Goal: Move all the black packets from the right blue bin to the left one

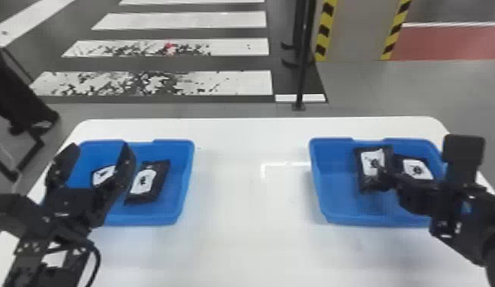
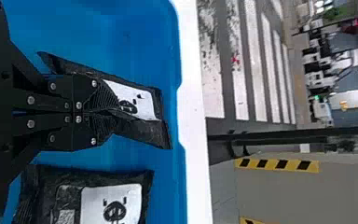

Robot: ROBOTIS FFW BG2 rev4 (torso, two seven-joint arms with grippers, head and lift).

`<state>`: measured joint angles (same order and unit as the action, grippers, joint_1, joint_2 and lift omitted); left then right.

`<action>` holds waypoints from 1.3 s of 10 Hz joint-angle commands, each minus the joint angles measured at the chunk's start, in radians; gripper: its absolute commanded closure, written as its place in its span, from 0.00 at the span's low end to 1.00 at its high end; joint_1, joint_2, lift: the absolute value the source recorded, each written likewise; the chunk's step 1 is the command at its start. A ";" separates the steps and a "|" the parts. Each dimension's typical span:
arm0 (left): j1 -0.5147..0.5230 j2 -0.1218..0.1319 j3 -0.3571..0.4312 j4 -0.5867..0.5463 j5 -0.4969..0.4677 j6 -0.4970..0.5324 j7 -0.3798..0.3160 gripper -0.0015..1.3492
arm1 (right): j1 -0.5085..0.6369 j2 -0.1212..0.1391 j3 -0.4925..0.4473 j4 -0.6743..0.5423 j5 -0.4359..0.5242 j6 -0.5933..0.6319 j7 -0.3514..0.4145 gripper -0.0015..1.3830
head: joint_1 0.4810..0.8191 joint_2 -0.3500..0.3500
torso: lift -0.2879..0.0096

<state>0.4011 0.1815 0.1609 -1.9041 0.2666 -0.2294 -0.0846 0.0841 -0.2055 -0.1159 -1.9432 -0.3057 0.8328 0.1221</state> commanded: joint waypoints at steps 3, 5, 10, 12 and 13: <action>0.001 0.006 -0.055 0.001 0.072 -0.068 0.009 0.12 | 0.034 -0.003 -0.038 -0.056 -0.205 -0.101 0.134 0.86 | 0.63 0.60 | 0.40; -0.016 0.012 -0.097 0.001 0.096 -0.068 0.011 0.12 | -0.030 -0.014 0.016 0.020 -0.316 -0.143 0.274 0.86 | 0.63 0.65 | 0.40; -0.016 0.027 -0.181 -0.070 0.292 0.060 -0.004 0.12 | -0.170 -0.054 0.315 0.276 -0.703 -0.155 0.476 0.86 | 0.63 0.87 | 0.40; -0.001 0.035 -0.207 -0.139 0.411 0.161 -0.037 0.12 | -0.190 -0.060 0.369 0.278 -0.731 -0.155 0.482 0.86 | 0.63 0.88 | 0.40; -0.004 0.038 -0.211 -0.154 0.433 0.217 -0.052 0.12 | -0.202 -0.060 0.391 0.278 -0.741 -0.155 0.481 0.86 | 0.63 0.87 | 0.40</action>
<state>0.3986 0.2173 -0.0474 -2.0493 0.6846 -0.0430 -0.1359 -0.1111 -0.2650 0.2624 -1.6648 -1.0409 0.6774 0.6032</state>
